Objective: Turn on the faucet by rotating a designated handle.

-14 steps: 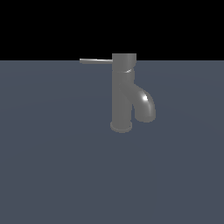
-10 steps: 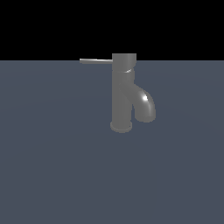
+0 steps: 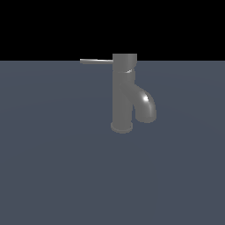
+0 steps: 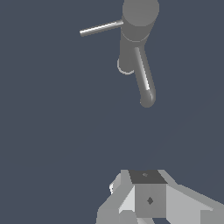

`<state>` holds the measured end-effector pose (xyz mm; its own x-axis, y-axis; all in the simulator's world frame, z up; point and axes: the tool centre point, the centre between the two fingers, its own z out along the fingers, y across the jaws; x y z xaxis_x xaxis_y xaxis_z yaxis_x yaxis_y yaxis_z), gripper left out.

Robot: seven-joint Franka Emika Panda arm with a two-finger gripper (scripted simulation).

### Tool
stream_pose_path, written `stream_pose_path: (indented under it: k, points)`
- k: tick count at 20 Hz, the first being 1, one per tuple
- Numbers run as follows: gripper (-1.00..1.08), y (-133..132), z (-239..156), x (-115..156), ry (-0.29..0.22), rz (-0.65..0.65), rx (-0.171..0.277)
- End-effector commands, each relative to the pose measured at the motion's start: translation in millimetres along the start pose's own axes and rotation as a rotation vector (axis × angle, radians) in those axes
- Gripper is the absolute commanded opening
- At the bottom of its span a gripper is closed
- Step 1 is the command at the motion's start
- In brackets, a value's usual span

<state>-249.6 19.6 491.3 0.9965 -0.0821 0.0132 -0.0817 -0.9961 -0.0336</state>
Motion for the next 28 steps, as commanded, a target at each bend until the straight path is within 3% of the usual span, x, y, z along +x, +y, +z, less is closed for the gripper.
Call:
stream_pose_path:
  k: [1, 13, 28]
  points:
    - [-1.0, -6.8, 5.6, 4.3, 0.0, 0.033, -0.001]
    - [-1.0, -51.6, 45.9, 43.4, 0.001, 0.273, -0.005]
    - [-1.0, -94.5, 100.3, 112.6, 0.002, 0.598, -0.01]
